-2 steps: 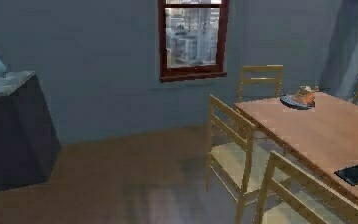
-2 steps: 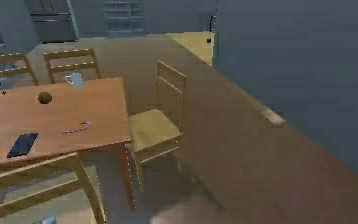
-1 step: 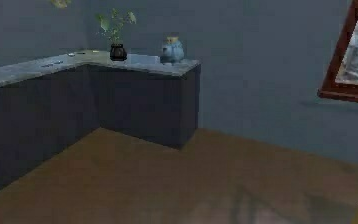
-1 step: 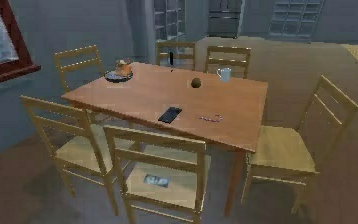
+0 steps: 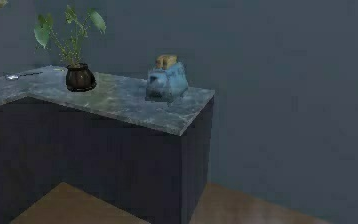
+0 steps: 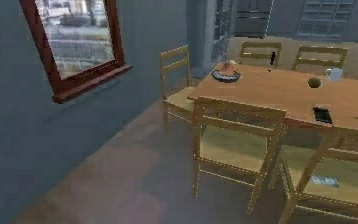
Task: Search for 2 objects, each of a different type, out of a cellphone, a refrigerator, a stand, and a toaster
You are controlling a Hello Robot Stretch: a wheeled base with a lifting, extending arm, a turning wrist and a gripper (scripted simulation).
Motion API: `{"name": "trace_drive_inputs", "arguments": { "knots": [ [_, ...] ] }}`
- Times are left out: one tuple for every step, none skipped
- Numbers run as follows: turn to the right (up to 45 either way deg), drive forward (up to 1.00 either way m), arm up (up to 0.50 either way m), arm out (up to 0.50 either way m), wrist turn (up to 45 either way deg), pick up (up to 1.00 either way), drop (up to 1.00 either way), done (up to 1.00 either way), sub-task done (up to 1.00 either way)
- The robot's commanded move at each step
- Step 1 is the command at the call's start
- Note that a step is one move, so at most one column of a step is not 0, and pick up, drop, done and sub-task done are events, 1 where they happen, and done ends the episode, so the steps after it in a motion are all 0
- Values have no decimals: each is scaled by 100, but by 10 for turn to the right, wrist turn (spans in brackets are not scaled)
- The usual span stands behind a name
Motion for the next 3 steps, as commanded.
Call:
{"name": "trace_drive_inputs", "arguments": {
  "knots": [
    [-90,0,0,0,0,0,0,0,0],
    [0,30,0,0,0,0,0,0,0],
    [0,0,0,0,0,0,0,100,0]
  ]
}}
